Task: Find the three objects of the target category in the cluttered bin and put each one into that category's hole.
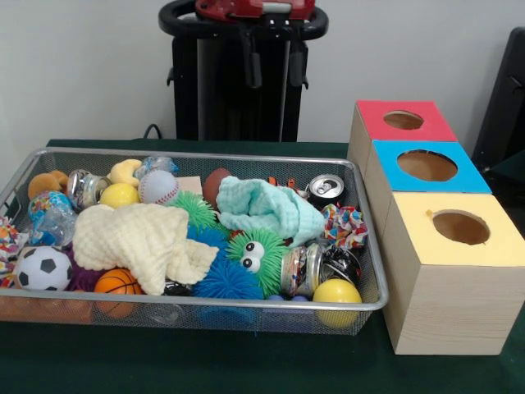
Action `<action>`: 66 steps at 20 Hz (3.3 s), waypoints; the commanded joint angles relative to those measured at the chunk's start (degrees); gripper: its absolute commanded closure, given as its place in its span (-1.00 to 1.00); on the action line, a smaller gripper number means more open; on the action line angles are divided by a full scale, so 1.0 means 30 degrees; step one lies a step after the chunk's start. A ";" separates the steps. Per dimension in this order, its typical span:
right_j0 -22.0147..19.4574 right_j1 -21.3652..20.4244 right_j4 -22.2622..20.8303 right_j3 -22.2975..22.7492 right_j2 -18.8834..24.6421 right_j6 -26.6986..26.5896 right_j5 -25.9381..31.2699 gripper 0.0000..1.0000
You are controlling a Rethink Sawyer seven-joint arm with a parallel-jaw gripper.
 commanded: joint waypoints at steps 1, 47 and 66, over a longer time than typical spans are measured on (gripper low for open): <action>-0.0493 0.3113 -0.0716 0.0574 -0.3084 0.3571 -0.2151 -1.00; -0.6135 0.9949 0.0273 -0.2515 0.0177 -0.0355 0.0989 -1.00; -0.7123 0.7997 0.1832 -0.3571 0.2040 -0.1524 0.6210 -1.00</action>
